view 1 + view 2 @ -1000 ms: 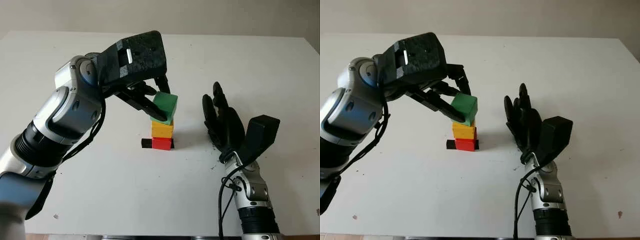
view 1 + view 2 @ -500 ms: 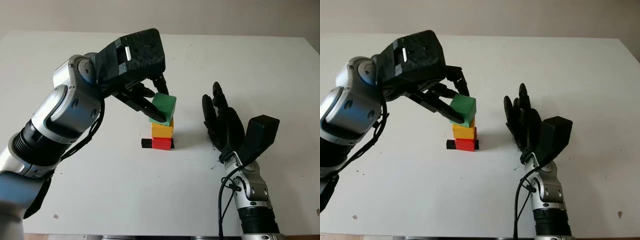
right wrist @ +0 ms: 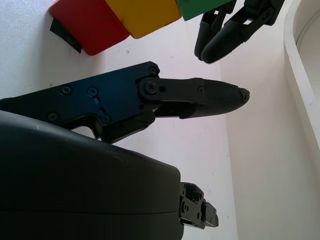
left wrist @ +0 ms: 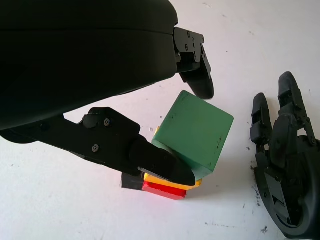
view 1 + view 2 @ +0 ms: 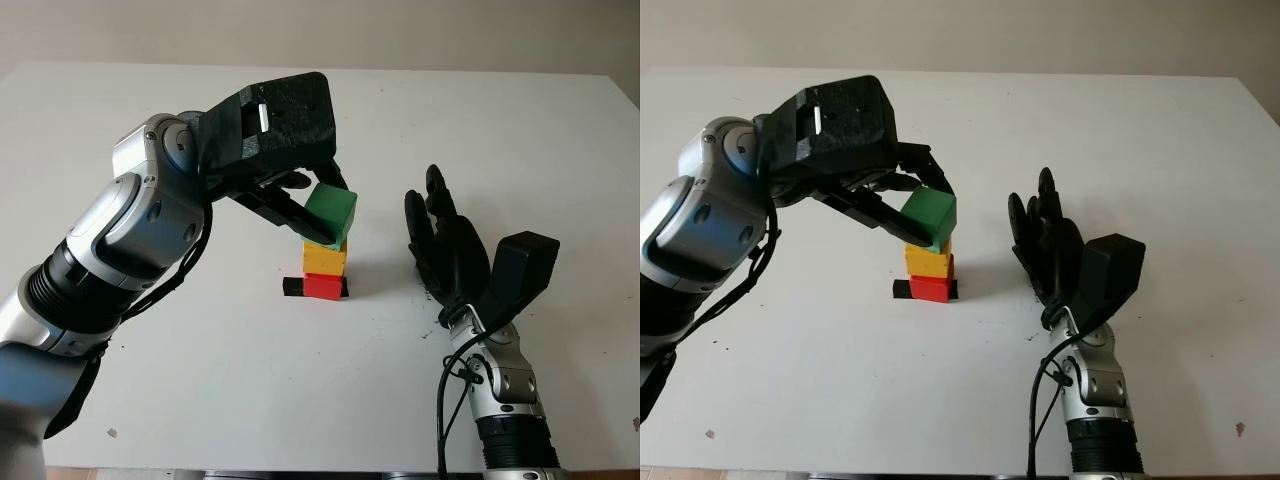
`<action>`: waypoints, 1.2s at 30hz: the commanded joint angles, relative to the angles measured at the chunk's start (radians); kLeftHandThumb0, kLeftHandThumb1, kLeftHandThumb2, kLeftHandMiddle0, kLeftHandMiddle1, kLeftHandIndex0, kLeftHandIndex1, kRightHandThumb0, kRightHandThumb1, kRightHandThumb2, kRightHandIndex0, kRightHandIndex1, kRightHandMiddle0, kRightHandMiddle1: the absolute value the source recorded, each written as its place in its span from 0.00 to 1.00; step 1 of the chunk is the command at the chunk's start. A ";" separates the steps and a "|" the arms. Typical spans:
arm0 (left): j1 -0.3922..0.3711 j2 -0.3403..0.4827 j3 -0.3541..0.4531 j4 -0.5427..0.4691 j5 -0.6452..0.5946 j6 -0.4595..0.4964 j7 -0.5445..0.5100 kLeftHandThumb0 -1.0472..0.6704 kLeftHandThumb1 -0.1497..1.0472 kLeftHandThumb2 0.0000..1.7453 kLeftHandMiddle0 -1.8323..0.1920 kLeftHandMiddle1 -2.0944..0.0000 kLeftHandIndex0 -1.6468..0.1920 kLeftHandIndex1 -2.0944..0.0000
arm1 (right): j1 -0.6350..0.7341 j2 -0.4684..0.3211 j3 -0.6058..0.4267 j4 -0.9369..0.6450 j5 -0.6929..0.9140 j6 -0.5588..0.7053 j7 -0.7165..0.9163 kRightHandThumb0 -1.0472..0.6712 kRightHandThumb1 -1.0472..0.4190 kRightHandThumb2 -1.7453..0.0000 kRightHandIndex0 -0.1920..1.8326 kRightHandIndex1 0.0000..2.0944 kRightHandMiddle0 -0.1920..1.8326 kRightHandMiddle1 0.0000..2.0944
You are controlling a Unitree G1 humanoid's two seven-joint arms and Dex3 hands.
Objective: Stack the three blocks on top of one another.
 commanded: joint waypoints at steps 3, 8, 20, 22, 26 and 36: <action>-0.027 0.009 0.009 -0.018 -0.015 0.006 -0.004 0.39 0.92 0.03 0.92 0.98 0.89 0.73 | 0.001 -0.008 -0.002 0.003 -0.005 -0.016 0.009 0.19 0.00 0.76 0.00 0.00 0.00 0.02; -0.027 0.018 0.010 -0.027 -0.035 0.024 -0.008 0.38 0.91 0.03 0.94 0.99 0.91 0.74 | -0.005 -0.007 -0.008 0.015 0.001 -0.023 0.017 0.20 0.00 0.75 0.00 0.00 0.00 0.01; -0.007 0.099 0.052 -0.101 -0.085 -0.004 -0.044 0.35 0.88 0.03 0.94 0.97 0.94 0.80 | -0.016 -0.008 -0.018 0.032 0.003 -0.028 0.025 0.19 0.00 0.76 0.00 0.00 0.00 0.02; -0.003 0.120 0.076 -0.121 -0.106 -0.002 -0.050 0.35 0.87 0.03 0.96 0.98 0.91 0.89 | -0.019 -0.009 -0.021 0.038 0.002 -0.033 0.028 0.19 0.00 0.76 0.00 0.00 0.00 0.02; 0.012 0.172 0.129 -0.155 -0.116 -0.023 -0.031 0.30 0.87 0.03 0.97 0.98 0.92 0.95 | -0.030 -0.014 -0.022 0.054 -0.001 -0.037 0.033 0.19 0.00 0.76 0.00 0.00 0.00 0.02; 0.091 0.139 0.409 -0.171 -0.187 0.029 0.146 0.15 0.92 0.04 1.00 1.00 1.00 1.00 | -0.053 -0.030 -0.028 0.080 -0.003 -0.037 0.037 0.17 0.00 0.78 0.00 0.00 0.00 0.02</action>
